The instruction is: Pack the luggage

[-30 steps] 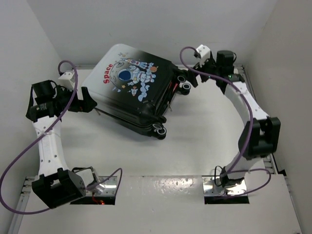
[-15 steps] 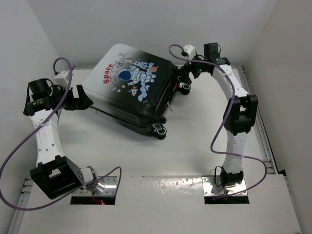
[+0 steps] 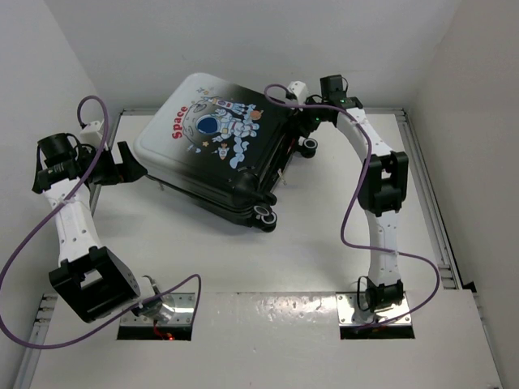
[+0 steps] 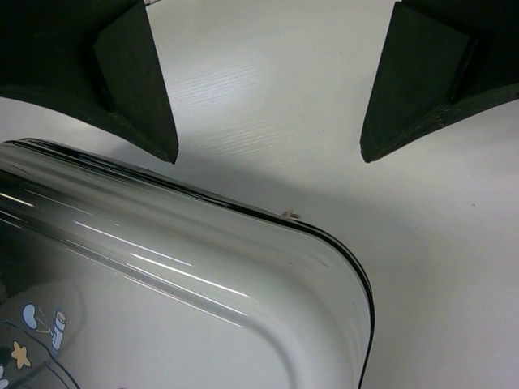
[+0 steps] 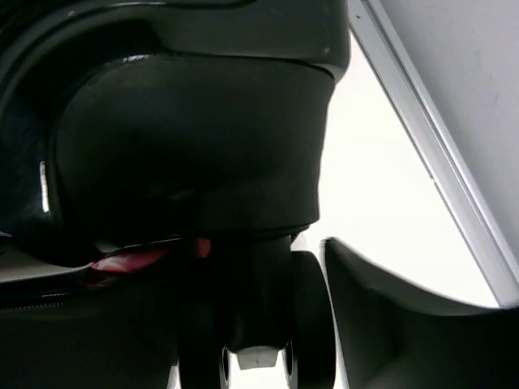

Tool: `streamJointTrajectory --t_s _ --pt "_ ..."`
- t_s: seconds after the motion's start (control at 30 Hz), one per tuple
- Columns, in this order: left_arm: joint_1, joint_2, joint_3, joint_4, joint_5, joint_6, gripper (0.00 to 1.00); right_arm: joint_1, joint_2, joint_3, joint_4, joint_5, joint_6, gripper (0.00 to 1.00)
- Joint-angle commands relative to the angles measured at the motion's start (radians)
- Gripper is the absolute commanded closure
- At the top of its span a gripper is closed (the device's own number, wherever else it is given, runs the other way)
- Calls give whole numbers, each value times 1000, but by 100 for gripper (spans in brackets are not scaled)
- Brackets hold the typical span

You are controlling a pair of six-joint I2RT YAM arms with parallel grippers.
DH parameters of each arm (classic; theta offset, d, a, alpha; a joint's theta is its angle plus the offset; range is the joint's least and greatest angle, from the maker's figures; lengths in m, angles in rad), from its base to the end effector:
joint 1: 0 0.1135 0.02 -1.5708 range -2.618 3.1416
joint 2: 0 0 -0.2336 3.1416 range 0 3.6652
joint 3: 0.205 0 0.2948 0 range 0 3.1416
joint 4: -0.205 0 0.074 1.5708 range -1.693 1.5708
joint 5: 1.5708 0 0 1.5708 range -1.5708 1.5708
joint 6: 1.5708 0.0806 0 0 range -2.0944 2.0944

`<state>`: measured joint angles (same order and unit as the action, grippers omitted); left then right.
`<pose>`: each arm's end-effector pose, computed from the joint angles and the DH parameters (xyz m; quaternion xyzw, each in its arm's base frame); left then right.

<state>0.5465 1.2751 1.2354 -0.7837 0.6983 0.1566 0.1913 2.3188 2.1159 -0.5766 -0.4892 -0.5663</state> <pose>0.3131 0.1298 0.2859 -0.0469 0.8824 -0.1809 0.4317 0.5592 0.1469 0.1833 -0.4178 0.7973 0.1498 0.4090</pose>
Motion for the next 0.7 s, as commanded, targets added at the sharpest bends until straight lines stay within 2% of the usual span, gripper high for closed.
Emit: streamJointTrajectory --t_s 0.0,0.03,0.07,0.13,0.17,0.4,0.67 --pt "17 0 6 15 36 4 1 10 -16 32 46 17 -29 42" --pt "17 0 6 24 36 4 1 -4 -36 17 44 2 -29 49" --pt "17 0 6 24 36 4 1 -3 -44 12 52 1 -35 71" --pt "17 9 -4 24 47 4 1 -15 -61 -6 75 0 -26 87" --pt "17 9 -4 24 56 4 1 -18 -94 -14 89 -2 -11 99" --pt "17 -13 -45 63 78 -14 1 -47 -211 -51 176 -17 52 100" --pt "17 -13 -54 72 87 -23 1 -73 -263 -103 173 -31 59 100"
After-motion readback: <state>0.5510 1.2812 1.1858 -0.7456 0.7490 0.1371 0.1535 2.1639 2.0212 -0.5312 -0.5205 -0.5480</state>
